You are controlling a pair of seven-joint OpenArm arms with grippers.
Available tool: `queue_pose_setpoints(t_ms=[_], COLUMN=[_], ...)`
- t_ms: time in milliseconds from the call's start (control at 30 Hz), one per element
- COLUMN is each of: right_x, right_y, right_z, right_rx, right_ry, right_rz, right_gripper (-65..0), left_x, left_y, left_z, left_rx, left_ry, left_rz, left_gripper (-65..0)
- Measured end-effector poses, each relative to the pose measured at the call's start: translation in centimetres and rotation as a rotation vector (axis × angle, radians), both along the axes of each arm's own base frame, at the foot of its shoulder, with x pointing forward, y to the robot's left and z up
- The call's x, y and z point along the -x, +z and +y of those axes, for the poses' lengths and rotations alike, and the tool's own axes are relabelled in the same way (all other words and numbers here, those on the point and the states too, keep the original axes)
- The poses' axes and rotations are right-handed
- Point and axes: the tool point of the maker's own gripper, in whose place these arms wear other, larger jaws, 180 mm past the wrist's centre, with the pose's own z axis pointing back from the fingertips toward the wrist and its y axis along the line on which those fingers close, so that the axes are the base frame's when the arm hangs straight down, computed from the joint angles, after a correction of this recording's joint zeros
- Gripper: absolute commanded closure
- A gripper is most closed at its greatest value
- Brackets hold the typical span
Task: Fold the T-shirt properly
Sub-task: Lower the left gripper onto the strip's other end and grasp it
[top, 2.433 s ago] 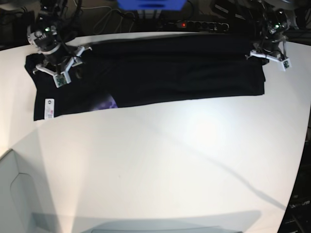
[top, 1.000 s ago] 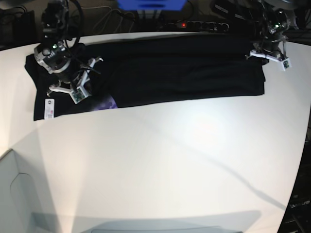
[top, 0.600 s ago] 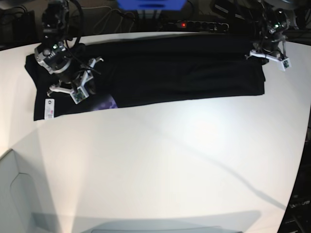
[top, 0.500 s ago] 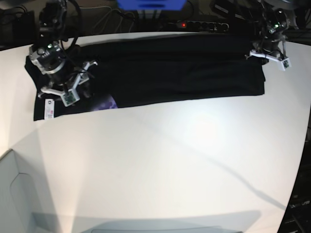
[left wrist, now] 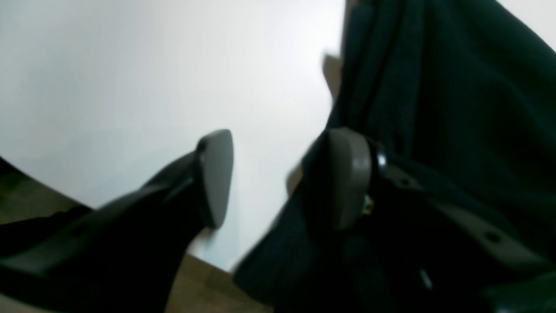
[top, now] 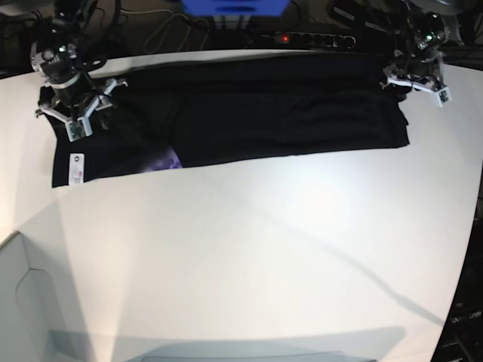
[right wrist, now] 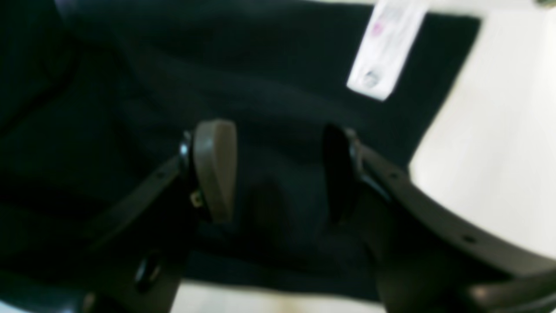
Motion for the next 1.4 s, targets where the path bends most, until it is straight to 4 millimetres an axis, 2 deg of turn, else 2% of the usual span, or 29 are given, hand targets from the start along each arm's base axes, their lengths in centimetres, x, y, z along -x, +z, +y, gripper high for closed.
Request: queue_pose_setpoints(t_ms=[100,167,300,433,533,600,767,967,1200,1400], right_x=[1.2,1.7,1.0,1.0,1.0,1.0,1.0,1.0,1.0,1.0], right_y=[-2.8,-3.8,-4.3,-4.3,-4.3,-4.3,-4.3,-4.3,-4.3,-4.4], right_z=[-0.1,-0.2,-0.3,-0.2,-0.2,-0.2,-0.2,-0.2,-0.2,-0.2], right_rx=[-0.035,-0.051,-0.070,-0.078,-0.078,-0.078,-0.078,-0.078,-0.078,-0.078], right_ry=[-0.018,-0.026,-0.033,-0.034,-0.034,-0.034,-0.034,-0.034,-0.034,-0.034], right_rz=[0.076,0.103,0.098,0.093,0.093,0.093,0.093,0.093,0.093,0.093], right_gripper=[-32.8,-32.8,-32.8,-32.8,-32.8,-32.8,-32.8,-32.8,-32.8,-32.8], left_x=[0.0,0.0,0.5,0.5,-0.1,0.0,0.7,0.8,1.4,2.0], left_y=[0.0,0.0,0.7,2.9,5.2,5.8,4.6,2.4,1.5,1.5], left_z=[0.0,0.0,-0.4,-0.8,-0.2,0.3,0.3,-1.6,-1.5,-1.5], left_rx=[0.000,-0.001,-0.010,-0.051,-0.076,-0.069,-0.037,0.022,0.035,0.029], left_ry=[0.000,0.001,-0.019,-0.056,-0.028,0.005,0.023,-0.008,0.003,0.000], left_rz=[0.000,0.000,0.003,-0.021,-0.090,-0.116,-0.092,-0.047,-0.024,-0.016], left_gripper=[-33.7,-33.7,-33.7,-33.7,-33.7,-33.7,-33.7,-33.7,-33.7,-33.7])
